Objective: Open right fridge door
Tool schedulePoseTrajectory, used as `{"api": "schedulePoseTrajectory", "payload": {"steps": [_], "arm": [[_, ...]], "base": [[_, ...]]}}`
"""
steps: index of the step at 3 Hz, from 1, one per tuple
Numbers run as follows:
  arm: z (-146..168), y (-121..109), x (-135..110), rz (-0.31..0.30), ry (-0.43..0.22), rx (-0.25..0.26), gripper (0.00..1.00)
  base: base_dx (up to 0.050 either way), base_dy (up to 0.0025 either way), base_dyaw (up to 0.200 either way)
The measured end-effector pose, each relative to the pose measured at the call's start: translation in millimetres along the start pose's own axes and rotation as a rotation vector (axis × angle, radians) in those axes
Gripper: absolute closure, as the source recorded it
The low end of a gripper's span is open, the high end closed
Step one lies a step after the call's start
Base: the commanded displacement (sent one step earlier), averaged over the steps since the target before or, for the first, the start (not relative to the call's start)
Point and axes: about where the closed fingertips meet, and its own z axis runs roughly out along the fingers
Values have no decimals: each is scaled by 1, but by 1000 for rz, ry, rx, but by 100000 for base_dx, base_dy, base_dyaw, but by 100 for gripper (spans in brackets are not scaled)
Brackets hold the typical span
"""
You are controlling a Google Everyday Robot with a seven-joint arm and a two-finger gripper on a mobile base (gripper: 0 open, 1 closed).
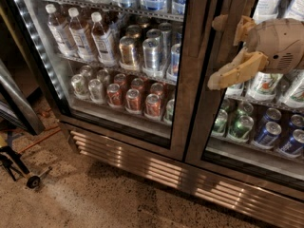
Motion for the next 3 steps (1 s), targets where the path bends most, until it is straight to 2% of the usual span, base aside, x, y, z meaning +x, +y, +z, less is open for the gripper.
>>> {"api": "schedulePoseTrajectory", "payload": {"steps": [1,3], "arm": [[0,0,0,0,0,0,19],[0,0,0,0,0,0,66]], "base": [[0,0,0],[0,0,0]]}}
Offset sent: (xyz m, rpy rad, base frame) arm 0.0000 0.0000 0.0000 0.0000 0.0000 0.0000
